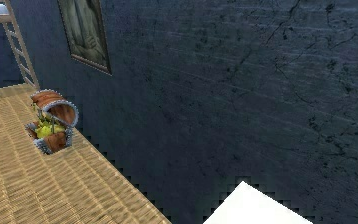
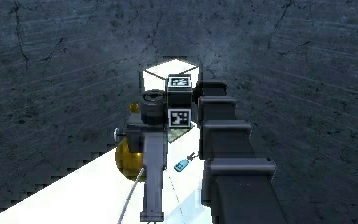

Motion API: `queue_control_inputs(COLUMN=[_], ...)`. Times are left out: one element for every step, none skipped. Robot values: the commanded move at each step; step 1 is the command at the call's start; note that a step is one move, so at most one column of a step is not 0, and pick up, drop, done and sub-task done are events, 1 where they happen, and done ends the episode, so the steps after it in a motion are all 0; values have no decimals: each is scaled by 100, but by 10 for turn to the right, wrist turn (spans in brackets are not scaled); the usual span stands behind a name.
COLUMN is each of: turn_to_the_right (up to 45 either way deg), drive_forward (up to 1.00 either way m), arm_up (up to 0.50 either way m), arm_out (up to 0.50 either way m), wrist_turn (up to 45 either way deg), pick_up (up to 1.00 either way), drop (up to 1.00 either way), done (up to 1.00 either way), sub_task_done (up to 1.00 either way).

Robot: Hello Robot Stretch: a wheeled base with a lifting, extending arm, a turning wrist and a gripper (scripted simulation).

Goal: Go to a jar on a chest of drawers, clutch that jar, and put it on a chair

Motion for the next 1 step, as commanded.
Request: queue_control_inputs(turn_to_the_right=[0], drive_forward=[0], arm_up=[0], arm_out=[0], wrist_turn=[450], pick_up=[0], drop=[0], done=[0], sub_task_done=[0])
